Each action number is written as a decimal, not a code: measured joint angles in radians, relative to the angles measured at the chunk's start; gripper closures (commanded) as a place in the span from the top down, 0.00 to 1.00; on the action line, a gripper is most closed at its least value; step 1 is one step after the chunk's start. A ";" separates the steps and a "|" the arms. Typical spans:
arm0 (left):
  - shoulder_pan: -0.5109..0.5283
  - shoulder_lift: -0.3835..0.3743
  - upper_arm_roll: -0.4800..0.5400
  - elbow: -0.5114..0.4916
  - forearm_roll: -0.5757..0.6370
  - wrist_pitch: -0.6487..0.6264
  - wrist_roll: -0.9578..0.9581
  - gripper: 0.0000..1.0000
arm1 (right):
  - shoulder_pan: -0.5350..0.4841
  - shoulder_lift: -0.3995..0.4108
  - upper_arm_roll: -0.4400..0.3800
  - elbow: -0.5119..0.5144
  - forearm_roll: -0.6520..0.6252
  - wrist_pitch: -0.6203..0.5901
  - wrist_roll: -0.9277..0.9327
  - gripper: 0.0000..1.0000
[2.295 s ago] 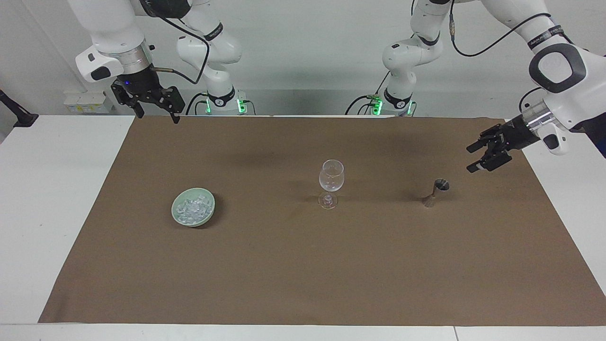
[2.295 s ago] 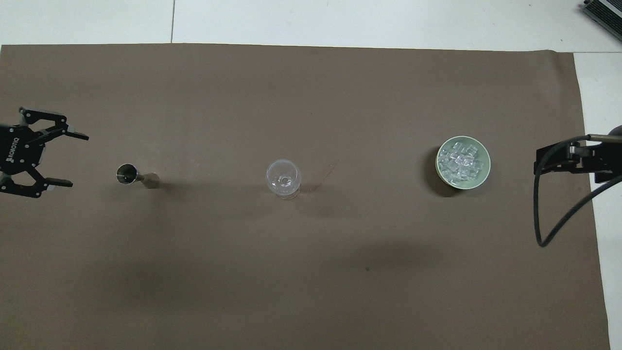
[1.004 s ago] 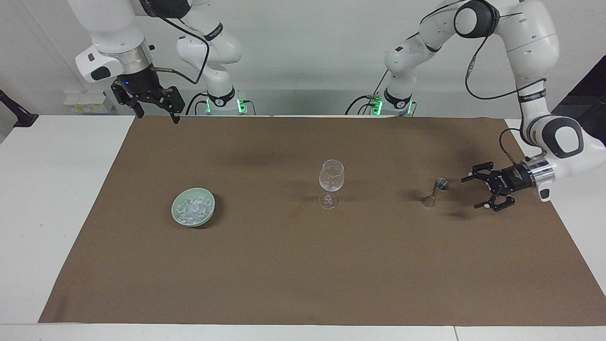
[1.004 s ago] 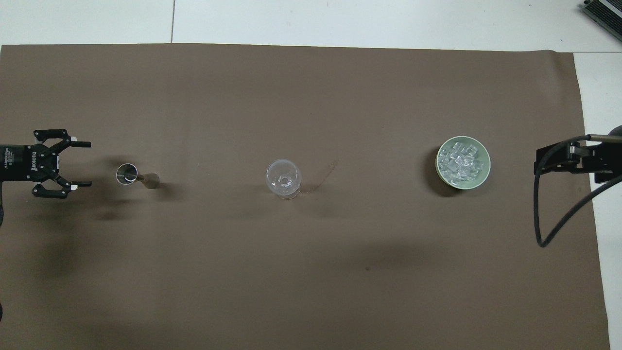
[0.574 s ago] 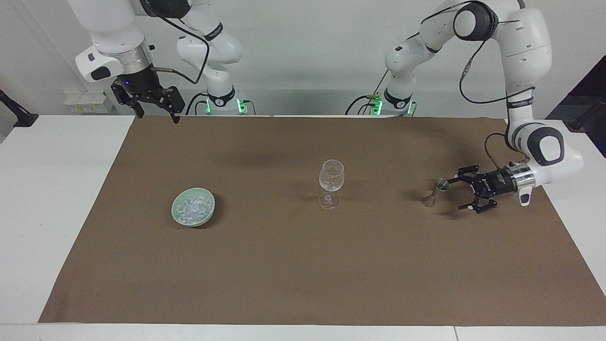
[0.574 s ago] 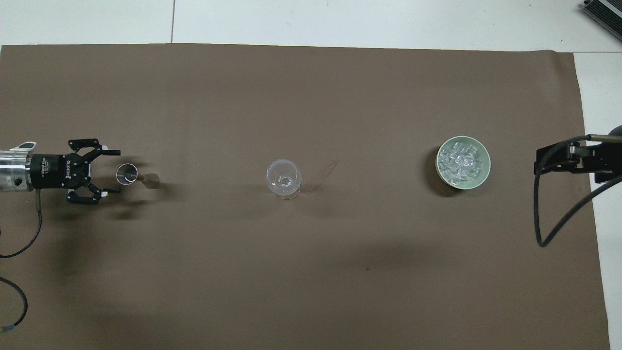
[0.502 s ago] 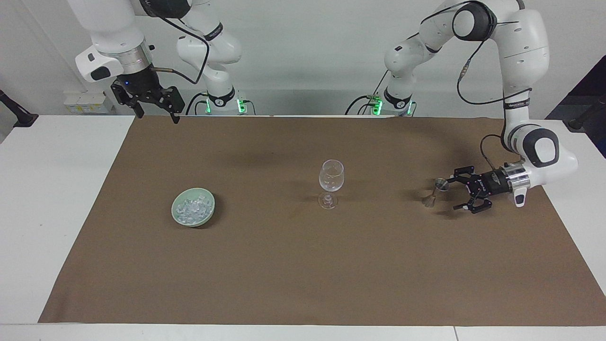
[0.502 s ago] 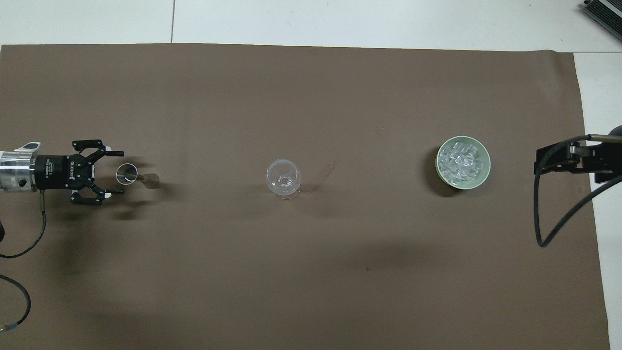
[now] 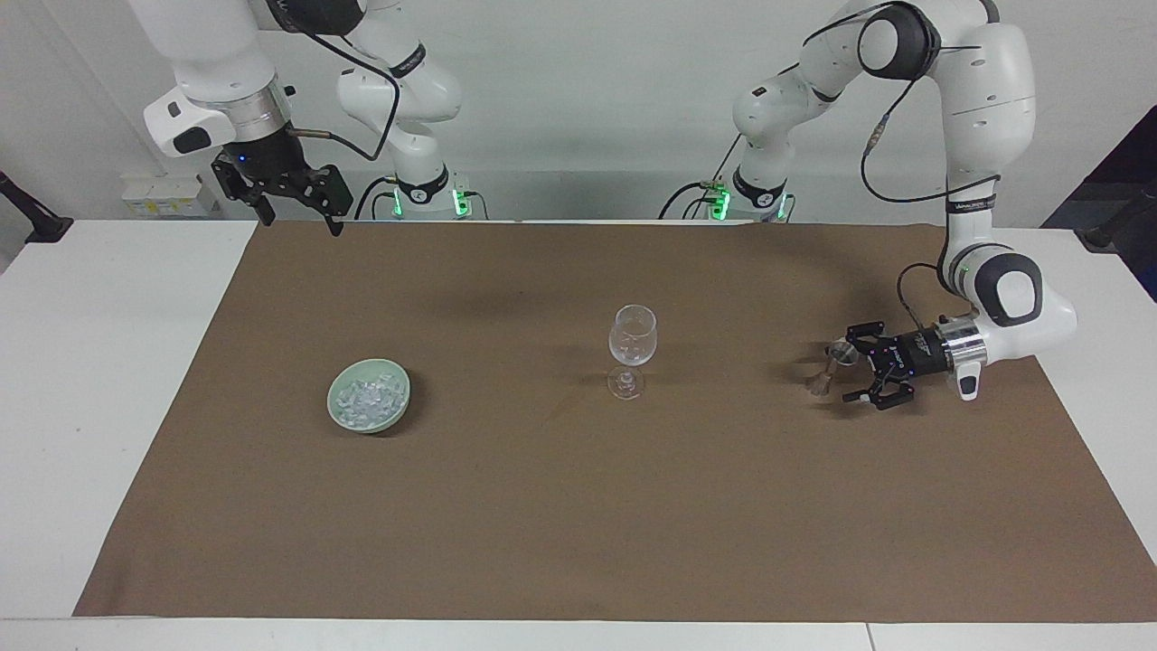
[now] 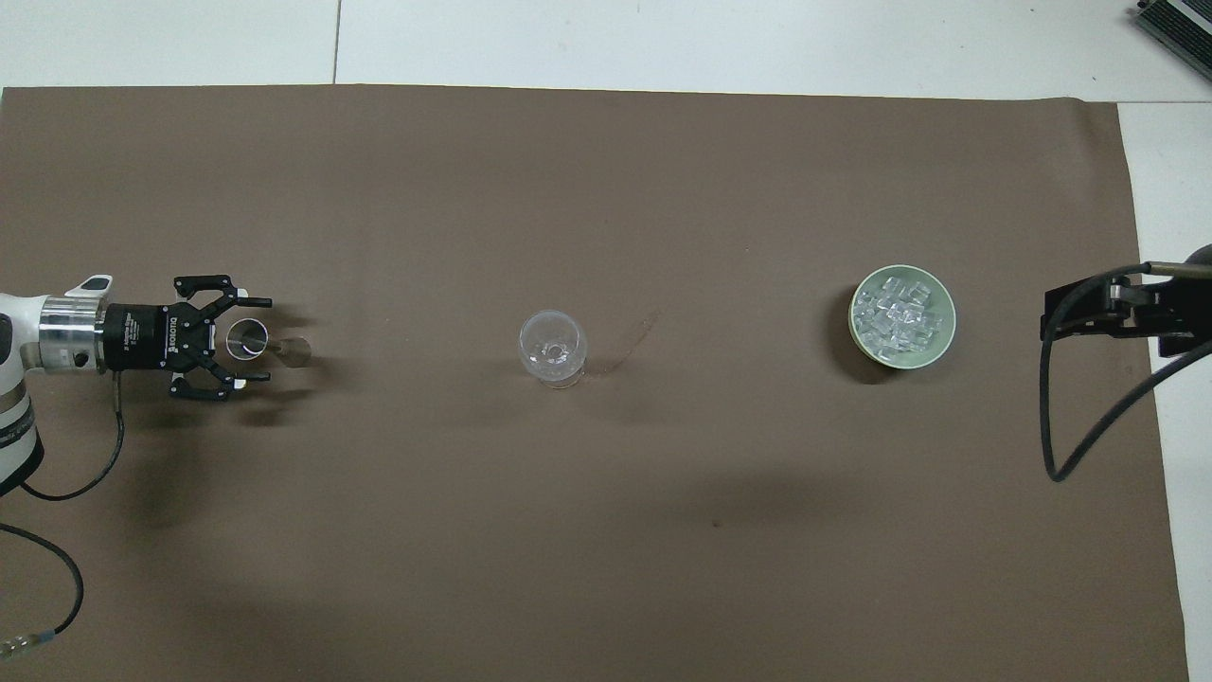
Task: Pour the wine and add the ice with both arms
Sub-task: 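Advance the open left gripper around the silver shot cup, then close the left gripper on the silver shot cup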
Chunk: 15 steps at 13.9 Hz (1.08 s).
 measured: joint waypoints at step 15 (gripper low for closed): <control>0.000 -0.008 0.000 -0.022 -0.006 0.000 0.028 0.62 | 0.000 0.000 0.000 0.000 0.000 0.000 0.000 1.00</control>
